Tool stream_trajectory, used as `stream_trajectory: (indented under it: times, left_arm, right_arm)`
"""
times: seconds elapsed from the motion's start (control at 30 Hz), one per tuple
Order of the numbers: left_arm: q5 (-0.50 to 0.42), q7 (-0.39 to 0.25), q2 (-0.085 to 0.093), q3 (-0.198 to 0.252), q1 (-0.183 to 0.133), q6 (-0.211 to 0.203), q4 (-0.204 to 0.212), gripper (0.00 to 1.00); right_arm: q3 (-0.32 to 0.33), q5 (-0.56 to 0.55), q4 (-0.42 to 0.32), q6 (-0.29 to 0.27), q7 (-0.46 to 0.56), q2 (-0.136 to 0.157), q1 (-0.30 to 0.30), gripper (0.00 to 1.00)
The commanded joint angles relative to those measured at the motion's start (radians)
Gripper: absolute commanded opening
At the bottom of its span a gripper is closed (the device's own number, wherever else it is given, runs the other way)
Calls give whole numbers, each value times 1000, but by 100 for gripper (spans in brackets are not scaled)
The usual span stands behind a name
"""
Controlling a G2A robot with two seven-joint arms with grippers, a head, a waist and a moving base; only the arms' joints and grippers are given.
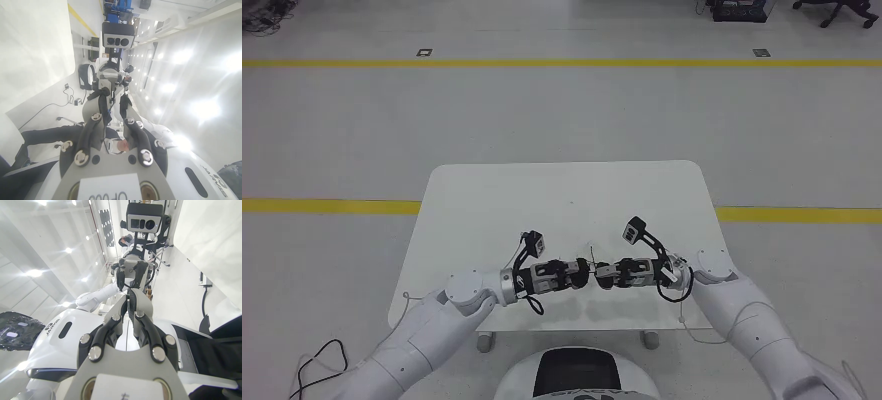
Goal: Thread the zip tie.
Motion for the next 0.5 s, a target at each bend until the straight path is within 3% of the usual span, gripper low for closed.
stream_trajectory:
  times: [0.0,0.47]
  left_arm:
    - [1,-4,-1,1,-1,-1,0,14]
    - [5,-17,-6,9,-7,1,8,5]
  right_arm:
    - [-1,4,5,-2,0,0,1,0]
    - [-20,10,26,-8,-16,-9,11,0]
